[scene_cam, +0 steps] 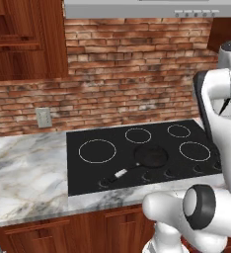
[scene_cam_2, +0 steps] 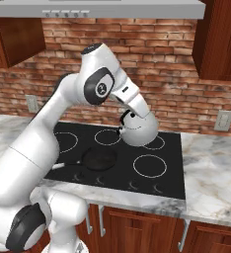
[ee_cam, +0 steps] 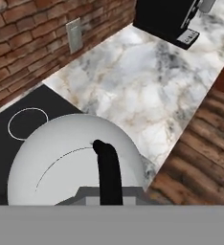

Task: Pick the kettle from the counter and place it on a stove burner. Then turn the burner on.

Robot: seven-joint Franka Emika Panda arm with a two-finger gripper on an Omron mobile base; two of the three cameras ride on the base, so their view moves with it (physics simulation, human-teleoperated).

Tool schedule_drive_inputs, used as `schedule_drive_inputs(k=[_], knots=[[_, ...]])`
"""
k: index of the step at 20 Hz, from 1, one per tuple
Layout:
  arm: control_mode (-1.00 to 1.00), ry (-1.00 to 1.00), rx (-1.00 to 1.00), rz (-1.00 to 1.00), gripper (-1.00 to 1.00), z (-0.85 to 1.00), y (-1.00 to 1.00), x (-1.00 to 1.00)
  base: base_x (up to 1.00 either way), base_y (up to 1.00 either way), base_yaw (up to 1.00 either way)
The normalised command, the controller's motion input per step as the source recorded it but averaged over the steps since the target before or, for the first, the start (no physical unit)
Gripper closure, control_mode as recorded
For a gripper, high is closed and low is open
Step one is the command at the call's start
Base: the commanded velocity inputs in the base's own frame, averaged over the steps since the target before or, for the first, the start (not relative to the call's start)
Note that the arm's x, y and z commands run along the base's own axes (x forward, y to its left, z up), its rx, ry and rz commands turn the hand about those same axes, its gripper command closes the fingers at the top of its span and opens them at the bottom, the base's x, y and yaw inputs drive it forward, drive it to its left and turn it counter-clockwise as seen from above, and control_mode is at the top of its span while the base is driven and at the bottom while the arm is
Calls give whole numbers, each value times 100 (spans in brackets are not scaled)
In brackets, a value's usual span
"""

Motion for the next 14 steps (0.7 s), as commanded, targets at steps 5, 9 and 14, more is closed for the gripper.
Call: schedule_drive_inputs(k=[5,9,14], knots=[[-100,0,17,-1,100,-26,-27,0,0,0,0],[-100,0,20,-1,100,-54,-33,3,0,0,0],[-100,1,16,-6,100,-43,-25,28,0,0,0]])
